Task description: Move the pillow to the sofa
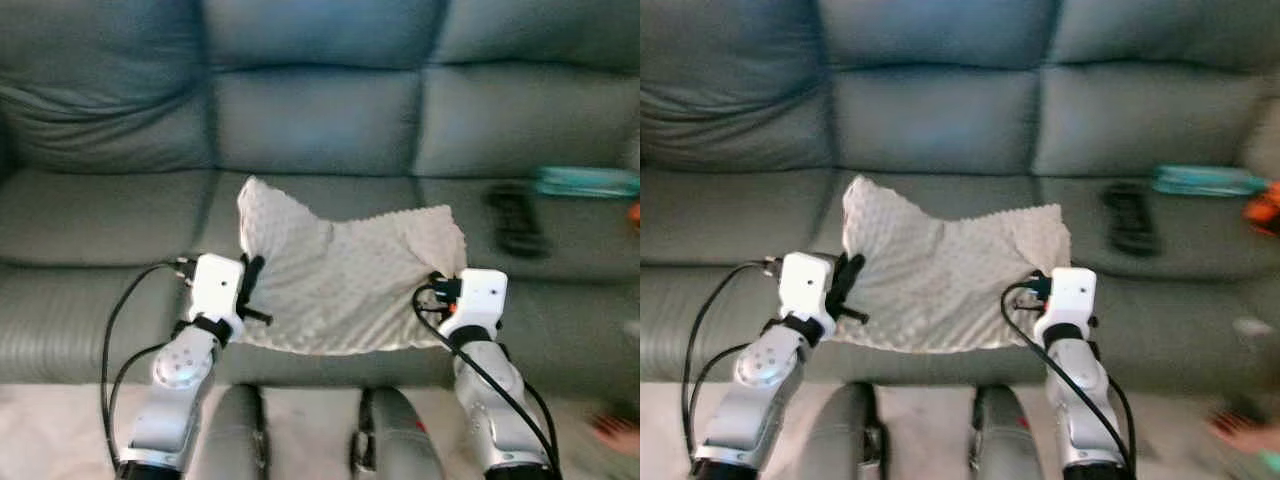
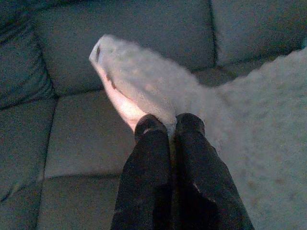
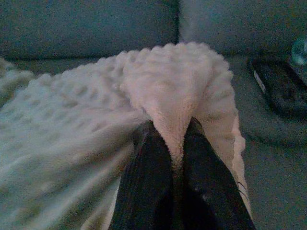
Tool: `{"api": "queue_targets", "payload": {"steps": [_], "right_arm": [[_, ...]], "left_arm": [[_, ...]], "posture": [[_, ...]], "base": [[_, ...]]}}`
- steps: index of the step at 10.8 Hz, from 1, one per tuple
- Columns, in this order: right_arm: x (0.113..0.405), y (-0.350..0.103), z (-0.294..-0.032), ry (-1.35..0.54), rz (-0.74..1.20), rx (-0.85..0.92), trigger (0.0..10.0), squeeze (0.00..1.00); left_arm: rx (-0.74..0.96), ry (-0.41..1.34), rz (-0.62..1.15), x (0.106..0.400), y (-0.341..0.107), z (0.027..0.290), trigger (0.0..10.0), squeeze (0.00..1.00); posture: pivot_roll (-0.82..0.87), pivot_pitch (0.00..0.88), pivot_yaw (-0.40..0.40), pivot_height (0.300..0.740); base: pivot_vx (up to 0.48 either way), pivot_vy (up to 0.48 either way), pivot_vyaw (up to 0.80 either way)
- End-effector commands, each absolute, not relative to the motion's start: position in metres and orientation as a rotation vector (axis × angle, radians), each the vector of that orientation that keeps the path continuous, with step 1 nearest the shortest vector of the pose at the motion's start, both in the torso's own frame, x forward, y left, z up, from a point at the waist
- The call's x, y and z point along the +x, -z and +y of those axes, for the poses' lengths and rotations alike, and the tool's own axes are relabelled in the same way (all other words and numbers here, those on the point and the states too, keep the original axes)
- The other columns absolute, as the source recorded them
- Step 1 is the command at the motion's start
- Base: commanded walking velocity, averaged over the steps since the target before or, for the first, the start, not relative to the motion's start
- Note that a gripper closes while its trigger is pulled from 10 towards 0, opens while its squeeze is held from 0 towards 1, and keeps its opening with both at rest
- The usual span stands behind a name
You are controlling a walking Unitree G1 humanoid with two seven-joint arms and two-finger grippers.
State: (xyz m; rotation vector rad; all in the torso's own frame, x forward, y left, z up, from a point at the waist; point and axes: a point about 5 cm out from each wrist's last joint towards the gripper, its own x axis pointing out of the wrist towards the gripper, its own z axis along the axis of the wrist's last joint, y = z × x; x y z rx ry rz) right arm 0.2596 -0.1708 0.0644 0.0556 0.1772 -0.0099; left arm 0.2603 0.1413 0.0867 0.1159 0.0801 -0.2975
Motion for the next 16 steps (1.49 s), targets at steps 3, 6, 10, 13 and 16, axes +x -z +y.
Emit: {"api": "queue_targets", "payload": {"steps": [3, 6, 10, 13, 16], "right_arm": [[0.272, -0.074, -0.172, -0.011, 0.196, 0.107, 10.0, 0.0], [0.289, -0.088, -0.174, -0.019, 0.201, 0.12, 10.0, 0.0], [0.322, -0.099, -0.18, -0.058, 0.211, 0.079, 10.0, 0.0], [0.336, -0.106, -0.182, -0.11, 0.179, 0.055, 10.0, 0.0], [0.337, -0.111, -0.181, -0.16, 0.118, 0.055, 10.0, 0.56]], "left_arm": [[0.169, 0.249, 0.106, 0.268, -0.087, 0.162, 10.0, 0.0], [0.255, 0.21, 0.087, 0.286, -0.091, 0.17, 10.0, 0.0], [0.261, 0.135, 0.13, 0.332, -0.086, 0.17, 10.0, 0.0], [0.305, 0.063, 0.092, 0.357, -0.1, 0.171, 10.0, 0.0], [0.328, -0.012, 0.058, 0.371, -0.116, 0.181, 10.0, 0.18]], "posture": [[0.0, 0.306, 0.002, 0.653], [0.01, 0.401, 0.022, 0.653], [-0.03, 0.488, 0.017, 0.653], [-0.04, 0.487, 0.018, 0.653], [-0.04, 0.476, 0.016, 0.653]], "base": [[0.0, 0.0, 0.0], [0.0, 0.0, 0.0], [0.0, 0.0, 0.0], [0.0, 0.0, 0.0], [0.0, 0.0, 0.0]]}}
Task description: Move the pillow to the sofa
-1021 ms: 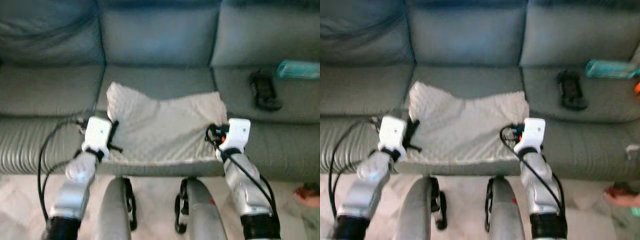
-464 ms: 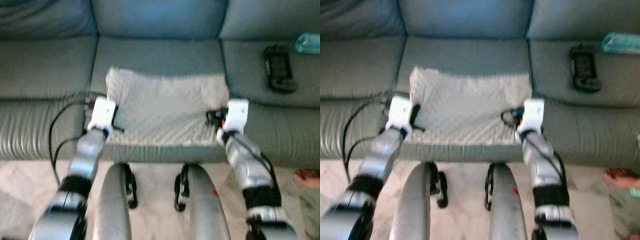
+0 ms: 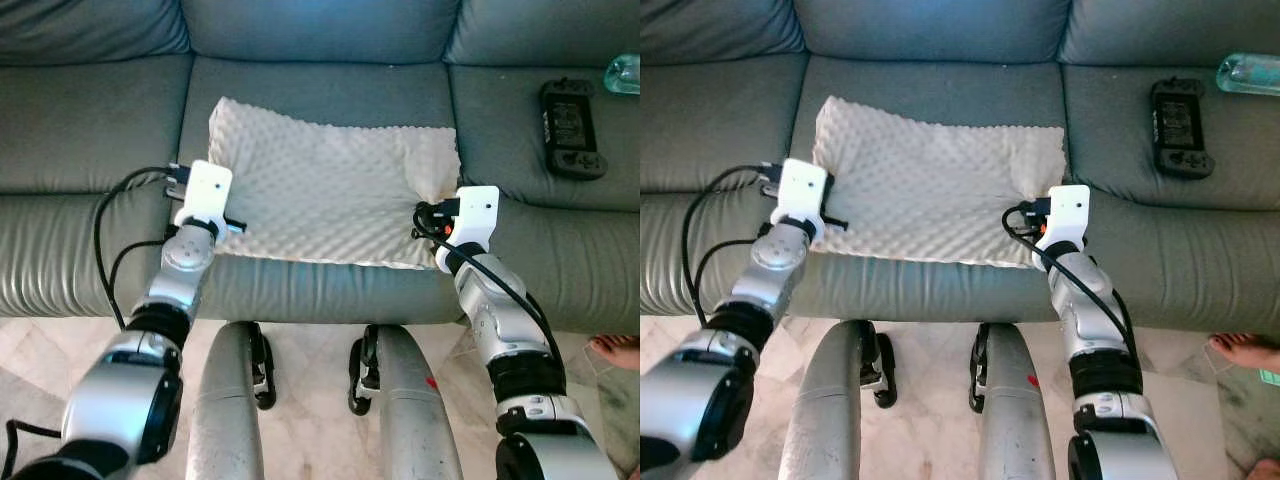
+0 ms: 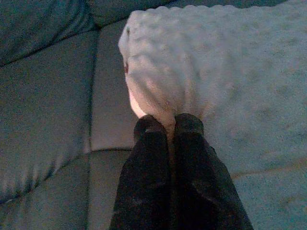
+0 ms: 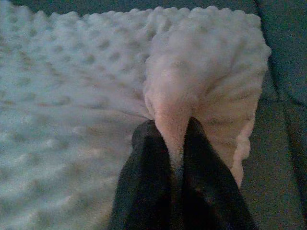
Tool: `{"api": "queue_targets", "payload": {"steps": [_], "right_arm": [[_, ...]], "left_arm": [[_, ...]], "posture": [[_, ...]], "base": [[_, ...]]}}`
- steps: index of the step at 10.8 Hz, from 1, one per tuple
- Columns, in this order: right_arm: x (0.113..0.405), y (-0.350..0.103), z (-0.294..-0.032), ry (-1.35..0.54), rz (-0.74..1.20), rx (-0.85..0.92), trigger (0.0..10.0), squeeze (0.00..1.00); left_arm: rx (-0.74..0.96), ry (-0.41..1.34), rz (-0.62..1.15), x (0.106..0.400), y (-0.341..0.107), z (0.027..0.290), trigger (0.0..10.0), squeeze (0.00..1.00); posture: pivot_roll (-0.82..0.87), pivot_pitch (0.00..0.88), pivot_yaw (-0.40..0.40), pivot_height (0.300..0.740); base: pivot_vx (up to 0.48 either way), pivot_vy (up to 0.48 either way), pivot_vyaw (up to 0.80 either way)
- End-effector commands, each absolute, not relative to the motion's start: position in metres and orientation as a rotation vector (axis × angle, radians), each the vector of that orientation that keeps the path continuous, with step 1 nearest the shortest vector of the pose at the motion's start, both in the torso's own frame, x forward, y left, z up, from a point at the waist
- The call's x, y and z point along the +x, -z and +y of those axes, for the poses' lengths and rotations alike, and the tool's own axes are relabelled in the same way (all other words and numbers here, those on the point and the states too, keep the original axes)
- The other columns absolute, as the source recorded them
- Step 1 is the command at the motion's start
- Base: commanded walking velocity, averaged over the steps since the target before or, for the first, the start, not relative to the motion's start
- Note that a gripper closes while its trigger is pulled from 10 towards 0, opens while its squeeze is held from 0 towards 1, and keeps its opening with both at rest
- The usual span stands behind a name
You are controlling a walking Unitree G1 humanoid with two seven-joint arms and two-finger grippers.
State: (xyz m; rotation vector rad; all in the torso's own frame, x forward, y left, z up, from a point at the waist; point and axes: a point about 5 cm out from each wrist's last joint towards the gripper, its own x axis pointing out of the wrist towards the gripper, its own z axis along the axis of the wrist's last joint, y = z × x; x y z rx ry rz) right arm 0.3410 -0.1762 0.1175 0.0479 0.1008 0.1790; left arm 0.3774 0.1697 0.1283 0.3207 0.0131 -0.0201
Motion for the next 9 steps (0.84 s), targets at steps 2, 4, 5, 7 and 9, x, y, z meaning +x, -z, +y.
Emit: {"api": "queue_targets", "payload": {"steps": [2, 4, 5, 7, 9], "right_arm": [[0.33, -0.102, -0.185, -0.139, 0.132, 0.041, 10.0, 1.0], [0.326, -0.098, -0.194, -0.101, 0.145, 0.008, 10.0, 1.0], [0.324, -0.096, -0.197, -0.079, 0.155, -0.001, 10.0, 1.0], [0.318, -0.094, -0.198, -0.069, 0.153, -0.027, 10.0, 1.0], [0.313, -0.09, -0.206, -0.005, 0.172, -0.088, 10.0, 1.0]], "left_arm": [[0.335, -0.062, 0.063, 0.371, -0.115, 0.192, 10.0, 1.0], [0.351, -0.1, 0.079, 0.366, -0.108, 0.198, 10.0, 1.0], [0.351, -0.116, 0.089, 0.365, -0.105, 0.2, 10.0, 1.0], [0.36, -0.128, 0.073, 0.361, -0.104, 0.203, 10.0, 1.0], [0.37, -0.142, 0.02, 0.355, -0.108, 0.215, 10.0, 1.0]], "posture": [[-0.04, 0.474, 0.011, 0.653], [-0.04, 0.467, 0.005, 0.653], [-0.04, 0.464, 0.002, 0.653], [-0.04, 0.456, 0.002, 0.653], [-0.04, 0.437, -0.001, 0.653]], "base": [[0.0, 0.0, 0.0], [0.0, 0.0, 0.0], [0.0, 0.0, 0.0], [0.0, 0.0, 0.0], [0.0, 0.0, 0.0]]}}
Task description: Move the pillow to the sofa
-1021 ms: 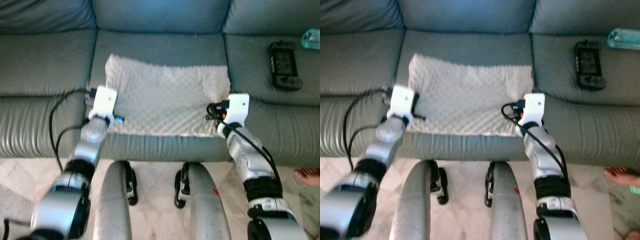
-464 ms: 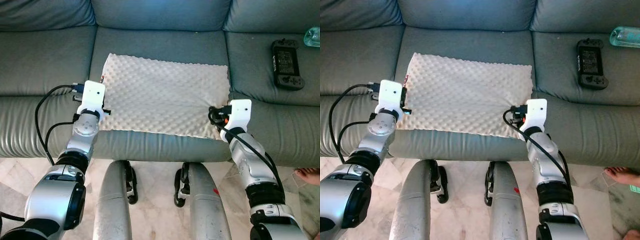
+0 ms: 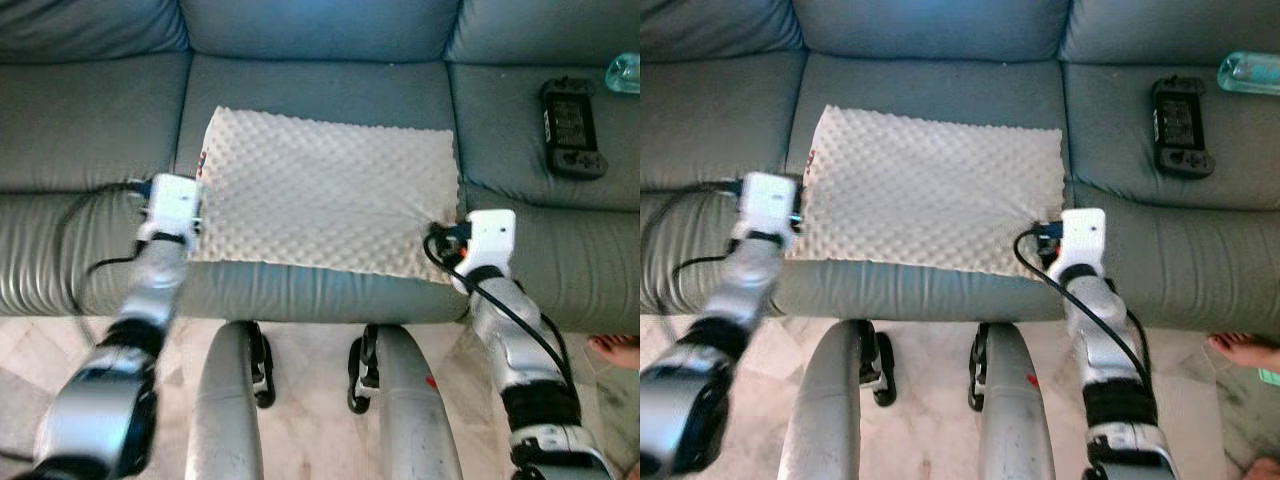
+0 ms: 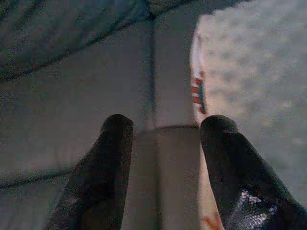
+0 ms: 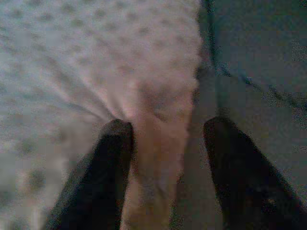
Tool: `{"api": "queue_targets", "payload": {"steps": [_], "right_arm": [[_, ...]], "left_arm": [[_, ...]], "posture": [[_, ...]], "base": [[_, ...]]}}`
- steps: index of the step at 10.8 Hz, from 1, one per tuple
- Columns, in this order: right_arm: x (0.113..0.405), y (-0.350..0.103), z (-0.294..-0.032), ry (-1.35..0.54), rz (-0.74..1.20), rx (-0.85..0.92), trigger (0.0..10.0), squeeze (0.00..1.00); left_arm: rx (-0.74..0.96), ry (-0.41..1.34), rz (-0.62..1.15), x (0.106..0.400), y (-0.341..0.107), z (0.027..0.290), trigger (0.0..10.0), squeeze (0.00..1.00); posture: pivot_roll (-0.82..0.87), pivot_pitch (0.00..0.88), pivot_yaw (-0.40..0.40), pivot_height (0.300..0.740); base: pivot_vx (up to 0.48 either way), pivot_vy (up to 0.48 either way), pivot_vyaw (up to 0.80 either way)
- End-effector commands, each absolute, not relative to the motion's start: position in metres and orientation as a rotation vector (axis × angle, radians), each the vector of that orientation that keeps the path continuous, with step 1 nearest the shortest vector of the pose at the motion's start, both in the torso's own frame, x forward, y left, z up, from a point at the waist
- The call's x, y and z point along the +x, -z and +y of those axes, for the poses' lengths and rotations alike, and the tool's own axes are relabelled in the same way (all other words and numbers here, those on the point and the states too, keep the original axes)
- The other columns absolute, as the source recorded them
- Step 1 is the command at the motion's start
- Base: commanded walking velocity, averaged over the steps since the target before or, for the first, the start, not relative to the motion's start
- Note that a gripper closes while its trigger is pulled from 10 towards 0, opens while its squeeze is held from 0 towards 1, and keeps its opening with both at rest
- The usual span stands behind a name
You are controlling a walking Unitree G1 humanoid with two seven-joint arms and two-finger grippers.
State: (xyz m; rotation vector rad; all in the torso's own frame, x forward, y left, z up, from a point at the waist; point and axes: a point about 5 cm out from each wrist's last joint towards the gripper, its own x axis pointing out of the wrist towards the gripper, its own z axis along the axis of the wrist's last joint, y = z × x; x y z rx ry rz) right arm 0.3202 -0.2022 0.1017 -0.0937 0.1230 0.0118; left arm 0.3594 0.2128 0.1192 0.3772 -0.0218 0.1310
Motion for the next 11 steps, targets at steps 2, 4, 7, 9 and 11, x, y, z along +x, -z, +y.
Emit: {"api": "queue_targets", "payload": {"steps": [2, 4, 7, 9, 11], "right_arm": [[0.305, -0.097, -0.204, 0.046, 0.108, -0.148, 10.0, 1.0], [0.287, -0.095, -0.19, 0.028, 0.058, -0.148, 10.0, 1.0], [0.249, -0.076, -0.181, 0.018, 0.077, -0.154, 10.0, 1.0], [0.247, -0.077, -0.173, -0.04, 0.072, -0.14, 10.0, 1.0], [0.261, -0.097, -0.169, -0.097, 0.005, -0.112, 10.0, 0.0]], "left_arm": [[0.381, -0.158, -0.03, 0.332, -0.105, 0.234, 10.0, 1.0], [0.355, -0.159, -0.091, 0.3, -0.106, 0.232, 10.0, 1.0], [0.305, -0.117, -0.07, 0.27, -0.084, 0.199, 10.0, 1.0], [0.277, -0.076, -0.049, 0.26, -0.079, 0.185, 10.0, 1.0], [0.242, -0.051, -0.034, 0.259, -0.08, 0.179, 10.0, 0.0]], "posture": [[-0.05, 0.357, -0.01, 0.653], [-0.04, 0.277, -0.015, 0.653], [0.0, 0.13, -0.045, 0.653], [-0.01, 0.08, -0.046, 0.653], [-0.02, 0.049, -0.044, 0.662]], "base": [[0.0, 0.0, 0.0], [0.0, 0.0, 0.0], [0.0, 0.0, 0.0], [0.0, 0.0, 0.0], [0.0, 0.0, 0.0]]}}
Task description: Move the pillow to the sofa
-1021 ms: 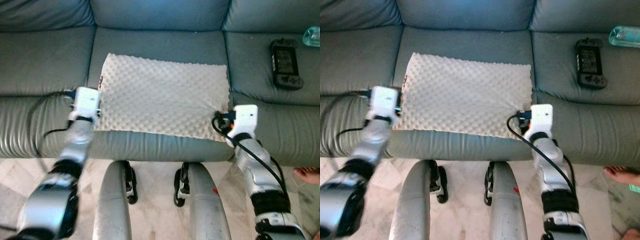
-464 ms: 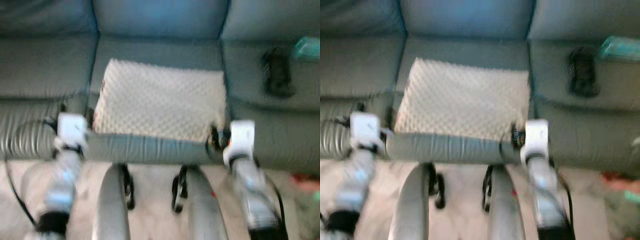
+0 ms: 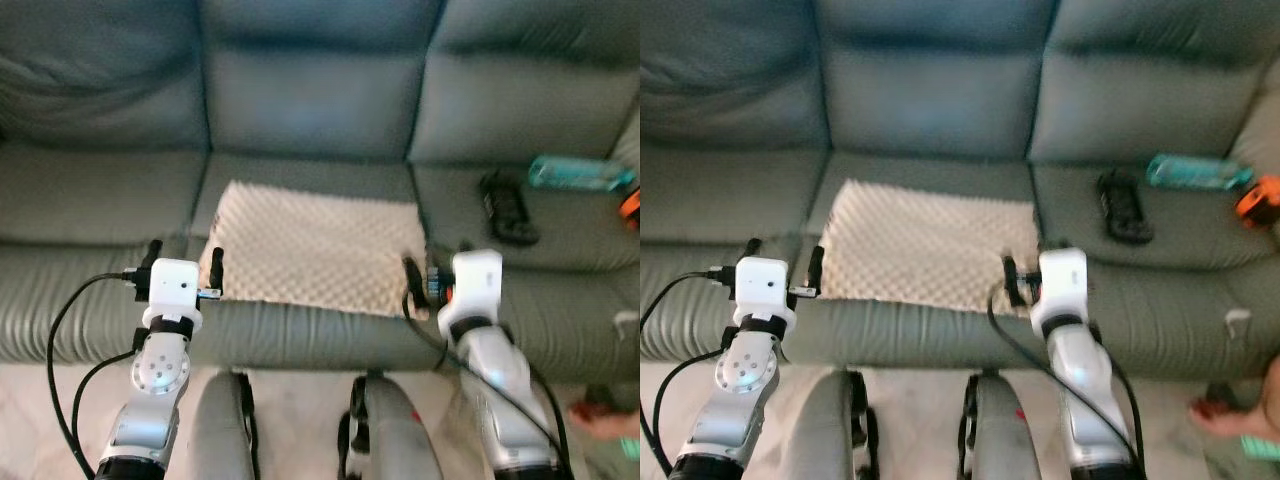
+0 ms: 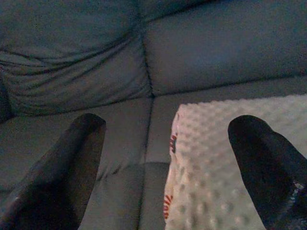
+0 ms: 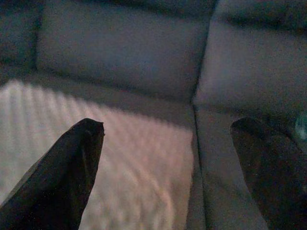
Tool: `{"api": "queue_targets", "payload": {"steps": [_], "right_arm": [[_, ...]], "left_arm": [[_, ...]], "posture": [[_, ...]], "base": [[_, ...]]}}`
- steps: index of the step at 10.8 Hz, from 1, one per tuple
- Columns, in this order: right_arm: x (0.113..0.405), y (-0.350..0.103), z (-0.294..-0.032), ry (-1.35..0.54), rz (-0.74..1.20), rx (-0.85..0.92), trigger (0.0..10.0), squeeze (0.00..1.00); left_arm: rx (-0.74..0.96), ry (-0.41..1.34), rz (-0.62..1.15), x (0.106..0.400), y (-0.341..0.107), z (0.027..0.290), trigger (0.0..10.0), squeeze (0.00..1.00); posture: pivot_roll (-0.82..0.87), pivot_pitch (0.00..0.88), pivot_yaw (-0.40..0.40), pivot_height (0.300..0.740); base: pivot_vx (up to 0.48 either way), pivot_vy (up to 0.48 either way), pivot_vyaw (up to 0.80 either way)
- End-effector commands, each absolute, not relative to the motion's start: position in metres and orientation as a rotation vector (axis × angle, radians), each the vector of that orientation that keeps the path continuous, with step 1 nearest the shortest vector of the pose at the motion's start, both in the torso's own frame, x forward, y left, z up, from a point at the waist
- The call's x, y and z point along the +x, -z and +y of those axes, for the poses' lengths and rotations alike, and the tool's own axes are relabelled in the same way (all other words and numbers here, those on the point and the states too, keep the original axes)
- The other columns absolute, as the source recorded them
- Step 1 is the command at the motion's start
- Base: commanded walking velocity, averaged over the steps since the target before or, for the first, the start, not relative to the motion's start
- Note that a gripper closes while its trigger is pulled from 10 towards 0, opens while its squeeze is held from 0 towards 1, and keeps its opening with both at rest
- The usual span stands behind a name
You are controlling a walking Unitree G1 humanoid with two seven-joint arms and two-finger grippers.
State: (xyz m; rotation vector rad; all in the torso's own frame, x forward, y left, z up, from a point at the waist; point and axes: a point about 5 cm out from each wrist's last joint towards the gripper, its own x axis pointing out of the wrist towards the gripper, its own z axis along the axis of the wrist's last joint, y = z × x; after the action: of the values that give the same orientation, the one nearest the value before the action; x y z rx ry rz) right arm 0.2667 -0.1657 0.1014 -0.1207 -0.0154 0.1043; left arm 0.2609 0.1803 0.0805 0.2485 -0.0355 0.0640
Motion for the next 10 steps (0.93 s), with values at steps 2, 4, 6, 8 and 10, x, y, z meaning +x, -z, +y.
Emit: {"api": "queue_targets", "payload": {"steps": [2, 4, 6, 8, 10], "right_arm": [[0.268, -0.103, -0.166, -0.117, -0.012, -0.117, 10.0, 0.0], [0.275, -0.103, -0.162, -0.132, -0.006, -0.113, 10.0, 0.0], [0.283, -0.105, -0.162, -0.134, -0.011, -0.115, 10.0, 0.0], [0.285, -0.102, -0.16, -0.146, 0.003, -0.091, 10.0, 0.0], [0.283, -0.1, -0.154, -0.188, 0.008, -0.088, 10.0, 0.0]], "left_arm": [[0.235, -0.074, -0.035, 0.264, -0.084, 0.182, 10.0, 0.0], [0.215, -0.065, -0.032, 0.268, -0.084, 0.172, 10.0, 0.0], [0.199, -0.047, -0.033, 0.271, -0.085, 0.164, 10.0, 0.0], [0.195, -0.051, -0.044, 0.277, -0.089, 0.162, 10.0, 0.0], [0.185, -0.065, -0.049, 0.279, -0.091, 0.163, 10.0, 0.0]], "posture": [[-0.01, 0.04, -0.053, 0.697], [-0.02, 0.022, -0.056, 0.732], [-0.02, 0.014, -0.057, 0.74], [-0.02, 0.015, -0.06, 0.74], [-0.02, 0.014, -0.062, 0.74]], "base": [[0.0, 0.0, 0.0], [0.0, 0.0, 0.0], [0.0, 0.0, 0.0], [0.0, 0.0, 0.0], [0.0, 0.0, 0.0]]}}
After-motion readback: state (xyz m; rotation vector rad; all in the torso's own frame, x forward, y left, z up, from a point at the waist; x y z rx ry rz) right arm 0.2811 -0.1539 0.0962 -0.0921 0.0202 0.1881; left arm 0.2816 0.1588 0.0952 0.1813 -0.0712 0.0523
